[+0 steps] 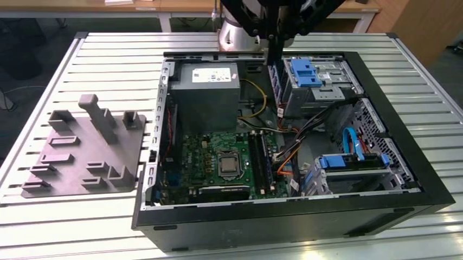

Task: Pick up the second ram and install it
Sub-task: 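Insert the second ram into the second slot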

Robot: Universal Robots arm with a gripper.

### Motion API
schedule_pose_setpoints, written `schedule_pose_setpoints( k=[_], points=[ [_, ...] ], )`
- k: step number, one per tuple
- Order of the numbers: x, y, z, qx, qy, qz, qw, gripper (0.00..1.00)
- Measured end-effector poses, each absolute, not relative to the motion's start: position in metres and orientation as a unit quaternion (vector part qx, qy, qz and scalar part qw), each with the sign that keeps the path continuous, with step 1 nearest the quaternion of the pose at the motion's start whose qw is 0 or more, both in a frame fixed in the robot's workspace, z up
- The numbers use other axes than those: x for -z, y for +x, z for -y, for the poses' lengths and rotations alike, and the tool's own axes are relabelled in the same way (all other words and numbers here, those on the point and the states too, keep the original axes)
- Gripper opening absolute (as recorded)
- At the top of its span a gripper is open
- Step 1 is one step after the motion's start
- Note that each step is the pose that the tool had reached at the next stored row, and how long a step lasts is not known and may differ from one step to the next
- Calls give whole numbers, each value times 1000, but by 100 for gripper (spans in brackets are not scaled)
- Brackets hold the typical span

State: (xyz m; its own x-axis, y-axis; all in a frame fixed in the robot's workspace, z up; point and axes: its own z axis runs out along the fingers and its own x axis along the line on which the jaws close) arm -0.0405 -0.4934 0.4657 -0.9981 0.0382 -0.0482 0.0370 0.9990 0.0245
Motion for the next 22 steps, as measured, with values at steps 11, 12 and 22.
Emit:
schedule_pose_setpoints(
  k=[11, 12, 22],
  points=[
    [-446, -40, 493, -12, 19, -999, 24, 14],
    [-444, -40, 493, -12, 19, -999, 24, 14],
    [-426, -40, 493, -12, 19, -999, 24, 14]
  ],
)
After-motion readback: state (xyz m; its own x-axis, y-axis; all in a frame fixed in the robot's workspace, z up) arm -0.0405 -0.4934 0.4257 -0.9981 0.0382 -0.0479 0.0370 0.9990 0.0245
